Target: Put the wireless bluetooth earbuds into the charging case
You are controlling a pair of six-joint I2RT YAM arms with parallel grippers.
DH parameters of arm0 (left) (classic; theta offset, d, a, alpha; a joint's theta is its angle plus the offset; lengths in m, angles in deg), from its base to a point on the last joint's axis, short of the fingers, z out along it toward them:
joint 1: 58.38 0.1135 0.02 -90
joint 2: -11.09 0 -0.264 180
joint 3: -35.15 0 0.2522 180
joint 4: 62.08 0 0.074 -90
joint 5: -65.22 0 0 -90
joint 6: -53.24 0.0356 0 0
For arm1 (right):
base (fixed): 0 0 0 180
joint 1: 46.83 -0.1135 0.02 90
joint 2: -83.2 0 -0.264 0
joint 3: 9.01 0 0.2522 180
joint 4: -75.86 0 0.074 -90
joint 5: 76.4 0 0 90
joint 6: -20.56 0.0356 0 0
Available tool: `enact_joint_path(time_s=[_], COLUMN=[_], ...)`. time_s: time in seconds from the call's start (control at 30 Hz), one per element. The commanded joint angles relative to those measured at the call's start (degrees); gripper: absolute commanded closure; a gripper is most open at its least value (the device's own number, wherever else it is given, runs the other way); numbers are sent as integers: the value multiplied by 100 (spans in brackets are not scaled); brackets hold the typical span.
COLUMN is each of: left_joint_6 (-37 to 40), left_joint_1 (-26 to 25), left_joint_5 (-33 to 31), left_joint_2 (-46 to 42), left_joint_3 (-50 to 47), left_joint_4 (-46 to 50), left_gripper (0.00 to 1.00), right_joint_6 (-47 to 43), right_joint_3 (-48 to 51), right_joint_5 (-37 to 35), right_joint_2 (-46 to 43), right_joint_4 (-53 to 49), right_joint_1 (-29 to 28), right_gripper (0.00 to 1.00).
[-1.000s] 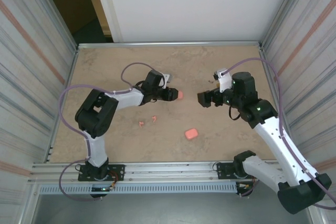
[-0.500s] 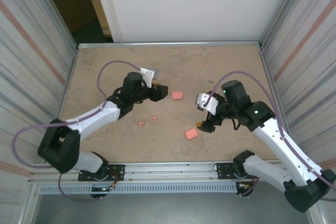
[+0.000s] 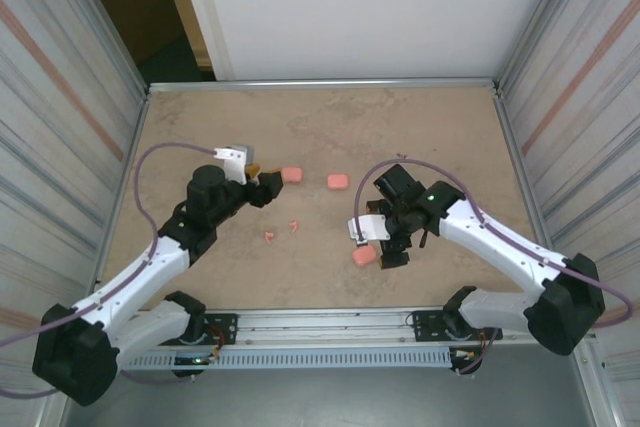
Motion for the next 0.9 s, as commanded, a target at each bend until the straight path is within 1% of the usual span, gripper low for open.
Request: enact_joint_path(time_s=[0.0, 0.2, 0.53, 0.7, 0.87], left_joint_6=[84, 144, 103, 109, 136], left_joint_1=[86, 178, 219, 244, 247], left_joint_5=[-254, -322, -385, -382, -380], left_joint_2=[-325, -678, -722, -722, -761], left_joint_3=[-172, -255, -321, -318, -318], left_joint_4=[79, 250, 290, 307, 345], left_gripper=[28, 26, 25, 25, 25], right_joint_6=[-437, -608, -622, -609, -606], right_joint_3=[205, 508, 645, 585, 549], right_joint_5=[-164, -222, -345, -512, -582], right_joint_2=[282, 727, 1395, 1712, 1833], right_joint_4=[460, 928, 1258, 1333, 1360], right_joint_1=[-139, -199, -356, -403, -376], right_gripper=[1, 1, 0, 6, 11])
